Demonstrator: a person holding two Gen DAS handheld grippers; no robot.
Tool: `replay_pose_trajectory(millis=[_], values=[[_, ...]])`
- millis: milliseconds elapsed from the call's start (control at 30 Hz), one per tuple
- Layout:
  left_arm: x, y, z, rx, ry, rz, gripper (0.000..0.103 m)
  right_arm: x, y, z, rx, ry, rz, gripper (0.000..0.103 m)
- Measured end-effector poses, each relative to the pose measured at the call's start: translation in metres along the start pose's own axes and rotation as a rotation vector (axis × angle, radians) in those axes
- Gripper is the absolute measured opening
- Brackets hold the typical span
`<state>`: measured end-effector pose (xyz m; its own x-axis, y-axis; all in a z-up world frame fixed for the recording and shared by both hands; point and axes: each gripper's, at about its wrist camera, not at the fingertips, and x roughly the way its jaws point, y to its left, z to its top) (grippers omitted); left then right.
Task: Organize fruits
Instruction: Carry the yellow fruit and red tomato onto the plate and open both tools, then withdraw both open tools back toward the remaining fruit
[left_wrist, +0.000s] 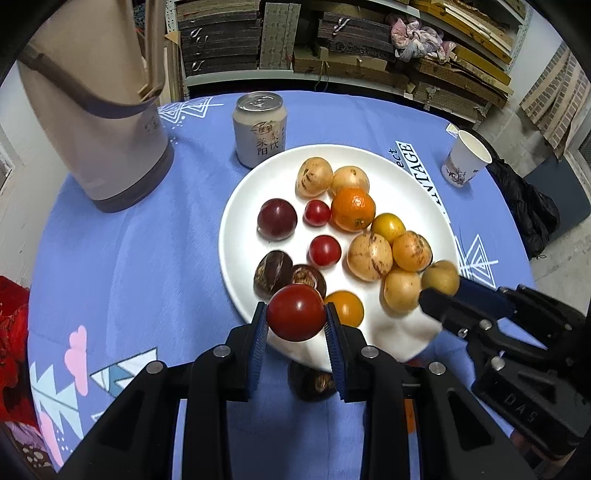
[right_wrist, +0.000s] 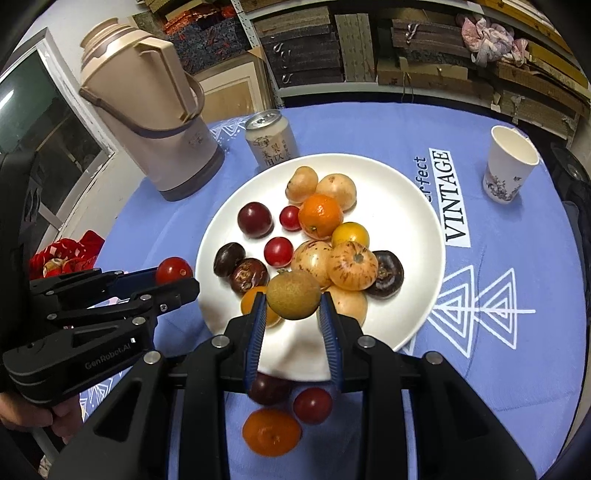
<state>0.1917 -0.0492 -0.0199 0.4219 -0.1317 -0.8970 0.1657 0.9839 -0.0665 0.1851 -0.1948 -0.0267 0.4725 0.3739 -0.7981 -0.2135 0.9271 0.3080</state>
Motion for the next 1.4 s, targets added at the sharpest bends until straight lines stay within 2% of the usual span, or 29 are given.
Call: replay_pose_trajectory(millis=[600, 733, 833, 967, 1067, 1400], values=[[0.041, 0.006, 0.015, -0.023, 0.036, -0.016, 0.031, 0.026, -0.005, 0.014, 0.003, 0.020, -0.002, 0.030], [0.037, 0.007, 0.016, -0.033, 0.006, -0.021, 0.056, 0.026, -0.008, 0.013, 0.012, 0.023, -0.004, 0.030], [0.034, 0.008, 0.016, -0.046, 0.003, -0.023, 0.057, 0.024, -0.009, 0.010, 0.020, 0.024, -0.006, 0.036], [0.029, 0.012, 0.010, -0.059, 0.005, -0.019, 0.061, 0.019, -0.009, 0.006, 0.024, 0.025, -0.008, 0.038], [0.023, 0.016, 0.001, -0.069, 0.008, -0.013, 0.063, 0.014, -0.009, 0.002, 0.026, 0.024, -0.012, 0.040], [0.010, 0.031, -0.037, -0.105, 0.049, 0.000, 0.064, -0.008, -0.012, -0.032, 0.050, 0.044, -0.025, 0.046]])
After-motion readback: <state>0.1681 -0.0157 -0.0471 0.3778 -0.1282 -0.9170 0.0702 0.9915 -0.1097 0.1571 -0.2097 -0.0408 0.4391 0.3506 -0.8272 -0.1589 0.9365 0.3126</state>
